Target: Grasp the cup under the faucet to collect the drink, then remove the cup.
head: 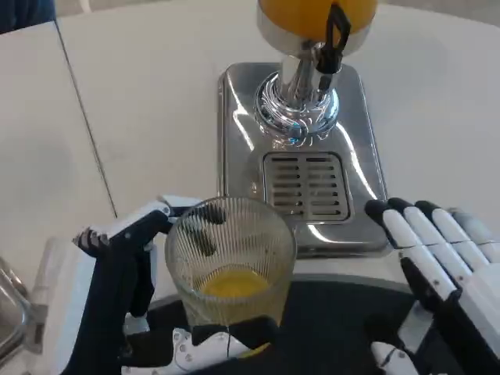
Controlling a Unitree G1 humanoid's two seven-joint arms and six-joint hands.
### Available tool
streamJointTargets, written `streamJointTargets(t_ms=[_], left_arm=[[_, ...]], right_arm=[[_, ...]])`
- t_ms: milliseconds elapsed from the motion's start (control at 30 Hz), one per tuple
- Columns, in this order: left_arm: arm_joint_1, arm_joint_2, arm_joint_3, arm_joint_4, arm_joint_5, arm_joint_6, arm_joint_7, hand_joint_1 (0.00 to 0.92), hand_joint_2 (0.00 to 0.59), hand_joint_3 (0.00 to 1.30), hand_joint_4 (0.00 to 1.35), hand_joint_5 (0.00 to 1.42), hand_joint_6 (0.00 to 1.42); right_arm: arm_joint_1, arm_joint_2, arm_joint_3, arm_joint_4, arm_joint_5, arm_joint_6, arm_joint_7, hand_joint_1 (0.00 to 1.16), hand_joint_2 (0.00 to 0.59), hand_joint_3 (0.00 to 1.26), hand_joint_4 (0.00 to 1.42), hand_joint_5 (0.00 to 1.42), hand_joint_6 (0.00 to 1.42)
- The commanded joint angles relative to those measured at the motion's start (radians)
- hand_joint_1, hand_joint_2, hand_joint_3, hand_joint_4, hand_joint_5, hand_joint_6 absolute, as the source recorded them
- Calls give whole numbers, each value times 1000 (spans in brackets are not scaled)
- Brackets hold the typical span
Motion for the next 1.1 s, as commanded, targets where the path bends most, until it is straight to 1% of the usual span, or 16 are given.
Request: streamJointTargets(t_ms=[33, 167, 433, 533, 700, 933, 1100], left_arm=[[8, -16, -6, -36, -8, -37, -11, 720, 0, 1094, 1183, 1424, 1424], [4, -24, -7, -39, -3, -36, -17, 720, 0, 1094, 1183, 1424, 1424], [1, -39, -1, -28, -2, -17, -24, 720, 0, 1094, 1183, 1424, 1424], [3, -44, -1, -25, 3, -17, -26, 720, 0, 1094, 1183, 1424, 1424], [3, -52, 3, -30, 3, -16, -30, 720, 0, 1094, 1183, 1424, 1424], [2, -54, 4, -26, 5, -16, -33, 720, 0, 1094, 1196, 1424, 1424], [-5, -59, 5, -26, 7, -14, -35, 719, 0, 1094, 1196, 1424, 1424]], right_arm=[[26, 6, 30, 14, -6, -24, -27, 50, 527, 0, 0, 0, 0], [44, -11, 49, 16, -5, -50, -22, 48, 527, 0, 0, 0, 0], [74, -31, 51, 13, 17, -75, -19, 45, 527, 0, 0, 0, 0], [64, -41, 56, 10, 19, -74, -8, 45, 527, 0, 0, 0, 0], [61, -40, 54, 8, 24, -67, -10, 43, 527, 0, 0, 0, 0], [77, -28, 63, 2, 21, -66, -11, 43, 527, 0, 0, 0, 0], [58, -29, 71, 7, 18, -52, 0, 42, 527, 0, 0, 0, 0]])
